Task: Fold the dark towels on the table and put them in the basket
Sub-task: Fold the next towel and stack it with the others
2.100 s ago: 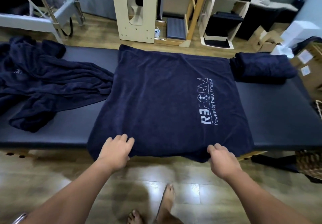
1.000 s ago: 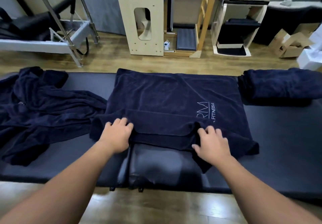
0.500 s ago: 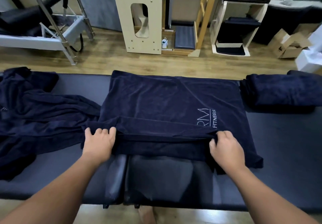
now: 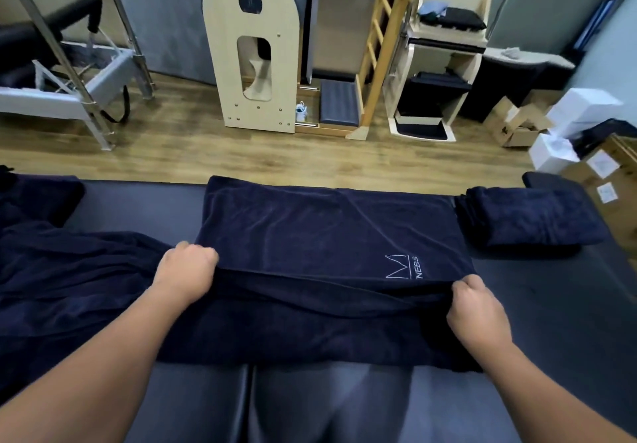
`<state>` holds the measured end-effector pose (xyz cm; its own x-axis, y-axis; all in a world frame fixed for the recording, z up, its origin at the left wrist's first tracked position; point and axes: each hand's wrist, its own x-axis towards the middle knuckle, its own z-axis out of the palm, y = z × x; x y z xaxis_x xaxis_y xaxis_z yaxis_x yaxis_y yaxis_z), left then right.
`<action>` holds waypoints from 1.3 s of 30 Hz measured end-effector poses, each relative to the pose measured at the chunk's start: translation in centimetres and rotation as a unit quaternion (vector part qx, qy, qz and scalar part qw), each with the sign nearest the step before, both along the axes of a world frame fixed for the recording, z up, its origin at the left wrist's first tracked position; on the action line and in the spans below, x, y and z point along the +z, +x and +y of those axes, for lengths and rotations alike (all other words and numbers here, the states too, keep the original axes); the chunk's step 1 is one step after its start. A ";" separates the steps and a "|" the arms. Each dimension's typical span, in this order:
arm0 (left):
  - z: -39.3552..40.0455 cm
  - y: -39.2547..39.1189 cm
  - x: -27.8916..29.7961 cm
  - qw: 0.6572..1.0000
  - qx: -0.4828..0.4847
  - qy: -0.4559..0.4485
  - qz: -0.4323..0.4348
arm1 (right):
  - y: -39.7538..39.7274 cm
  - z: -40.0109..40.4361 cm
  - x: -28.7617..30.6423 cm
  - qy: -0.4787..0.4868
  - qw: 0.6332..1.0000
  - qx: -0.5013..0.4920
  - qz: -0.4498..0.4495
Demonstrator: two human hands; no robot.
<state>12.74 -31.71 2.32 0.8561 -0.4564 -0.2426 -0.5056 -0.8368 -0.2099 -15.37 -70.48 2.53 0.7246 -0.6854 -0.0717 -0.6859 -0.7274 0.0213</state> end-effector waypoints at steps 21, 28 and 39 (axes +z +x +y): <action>-12.5 11.5 1.9 0.989 0.141 -0.032 -0.003 | 19.3 -13.3 3.1 -0.002 0.996 -0.046 0.071; -16.1 4.0 -3.4 0.984 -0.143 -0.028 0.106 | 19.7 -5.9 -3.5 -0.017 0.979 0.170 0.111; -10.5 3.0 -6.3 0.972 0.163 -0.063 0.160 | 16.8 -2.5 -6.2 0.183 0.972 0.084 0.117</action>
